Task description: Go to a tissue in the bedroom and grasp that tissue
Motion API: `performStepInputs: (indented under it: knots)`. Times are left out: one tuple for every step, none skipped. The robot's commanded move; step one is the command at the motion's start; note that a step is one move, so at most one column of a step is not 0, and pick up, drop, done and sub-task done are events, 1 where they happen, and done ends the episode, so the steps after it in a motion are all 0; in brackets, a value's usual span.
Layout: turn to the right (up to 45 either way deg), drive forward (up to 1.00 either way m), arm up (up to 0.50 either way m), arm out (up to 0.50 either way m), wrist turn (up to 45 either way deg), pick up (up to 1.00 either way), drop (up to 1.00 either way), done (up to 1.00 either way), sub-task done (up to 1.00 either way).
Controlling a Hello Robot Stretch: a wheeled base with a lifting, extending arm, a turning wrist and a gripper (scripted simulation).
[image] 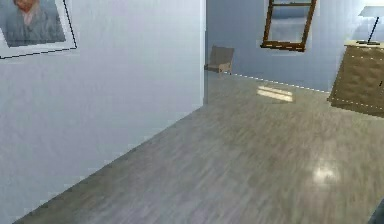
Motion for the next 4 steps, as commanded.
performStepInputs:
  knots:
    - [36.0,0.0,0.0,0.0,0.0,0.0,0.0,0.0,0.0]
    - [0.0,1.0,0.0,0.0,0.0,0.0,0.0,0.0,0.0]
    - [0.0,0.4,0.0,0.0,0.0,0.0,0.0,0.0,0.0]
    - [9.0,0.0,0.0,0.0,0.0,0.0,0.0,0.0,0.0]
